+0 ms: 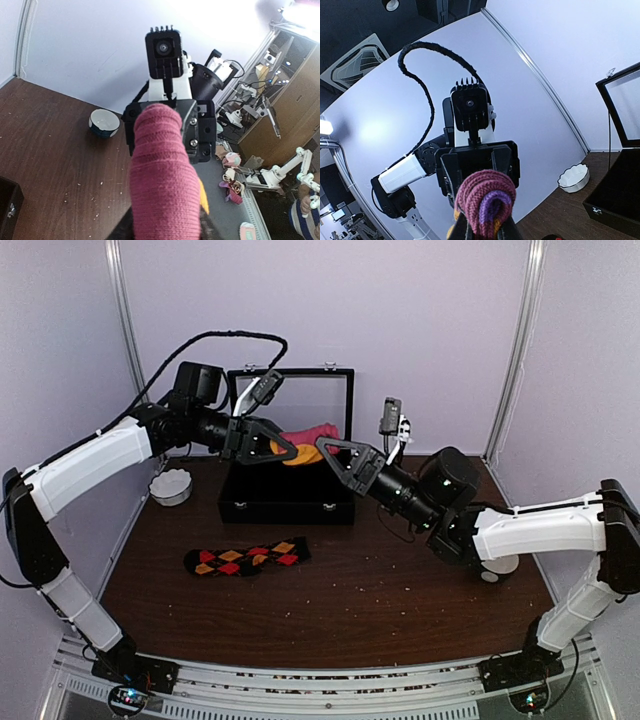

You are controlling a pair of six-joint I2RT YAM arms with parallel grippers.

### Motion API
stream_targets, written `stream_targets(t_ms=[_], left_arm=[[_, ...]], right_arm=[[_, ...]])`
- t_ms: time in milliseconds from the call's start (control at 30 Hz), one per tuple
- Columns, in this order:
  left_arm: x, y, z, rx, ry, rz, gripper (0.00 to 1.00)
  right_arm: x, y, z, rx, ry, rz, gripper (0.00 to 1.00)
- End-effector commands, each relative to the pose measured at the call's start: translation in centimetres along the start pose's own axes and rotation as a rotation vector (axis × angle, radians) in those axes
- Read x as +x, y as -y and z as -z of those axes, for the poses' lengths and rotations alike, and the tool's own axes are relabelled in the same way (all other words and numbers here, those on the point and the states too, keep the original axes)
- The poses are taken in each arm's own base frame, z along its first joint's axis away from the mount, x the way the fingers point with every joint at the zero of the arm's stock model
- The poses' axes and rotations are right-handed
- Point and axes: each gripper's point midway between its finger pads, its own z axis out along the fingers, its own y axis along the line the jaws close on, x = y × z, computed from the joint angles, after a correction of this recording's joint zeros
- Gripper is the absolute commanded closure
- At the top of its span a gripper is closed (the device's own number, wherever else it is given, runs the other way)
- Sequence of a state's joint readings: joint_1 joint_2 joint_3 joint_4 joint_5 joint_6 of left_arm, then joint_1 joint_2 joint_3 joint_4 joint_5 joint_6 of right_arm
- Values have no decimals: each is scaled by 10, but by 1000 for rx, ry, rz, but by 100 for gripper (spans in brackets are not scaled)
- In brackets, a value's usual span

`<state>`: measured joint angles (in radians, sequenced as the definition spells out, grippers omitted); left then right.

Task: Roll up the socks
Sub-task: Adjust the sock, then place the sock in the storage box.

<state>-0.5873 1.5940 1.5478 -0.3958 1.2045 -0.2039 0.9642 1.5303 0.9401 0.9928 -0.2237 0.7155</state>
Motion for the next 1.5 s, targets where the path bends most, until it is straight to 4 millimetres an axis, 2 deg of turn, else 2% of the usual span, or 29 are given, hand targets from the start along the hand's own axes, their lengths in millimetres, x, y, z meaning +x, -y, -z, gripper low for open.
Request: stream_targets(t_ms=[0, 100, 167, 200, 233, 267, 333, 367, 433, 467, 500, 567, 667, 733, 800, 933, 1067, 1233, 1467], left_arm=[[-4, 12, 4, 7, 4, -70, 75], [0, 8, 4, -18, -12, -78, 83], [1, 4, 5, -47, -28, -92, 100], [2, 0, 6, -74, -42, -99, 100], [4, -6, 8, -109, -63, -110, 100], [6, -15, 12, -160, -93, -124, 100], [13, -39, 25, -293, -187, -179, 100], [16, -58, 37, -396, -249, -219, 100], [26, -100, 69, -600, -402, -292, 100], [31, -123, 90, -697, -482, -323, 100], [36, -146, 109, -778, -551, -324, 100], [44, -189, 152, -916, -653, -290, 100], [55, -239, 202, -998, -699, -175, 100], [59, -266, 230, -1067, -723, -144, 100], [64, -289, 245, -1128, -759, -155, 100], [60, -321, 257, -1234, -751, -191, 100], [53, -343, 260, -1279, -747, -246, 100], [66, -364, 254, -1285, -831, -300, 100], [73, -396, 248, -1335, -905, -410, 100]], right_arm=[[-11, -12, -3, -45, 31, -2, 100], [-10, -12, -3, -41, 22, 6, 100], [-7, -12, -5, -43, 8, 10, 100], [-3, -10, -6, -37, -12, 10, 100], [-1, -9, -7, -31, -28, 10, 94], [2, -6, -7, -16, -41, 13, 82], [4, 4, -1, 36, -65, 39, 51], [4, 10, 2, 65, -81, 54, 43], [6, 23, 12, 118, -116, 78, 27], [8, 30, 18, 144, -134, 93, 5], [9, 36, 23, 174, -148, 111, 1], [12, 47, 35, 229, -179, 152, 0], [21, 63, 49, 314, -240, 206, 0], [25, 69, 55, 341, -267, 228, 0], [32, 78, 59, 377, -296, 240, 0], [46, 92, 61, 420, -367, 271, 0], [54, 98, 58, 418, -392, 274, 0], [68, 105, 59, 410, -421, 251, 0], [80, 108, 64, 392, -427, 213, 0]])
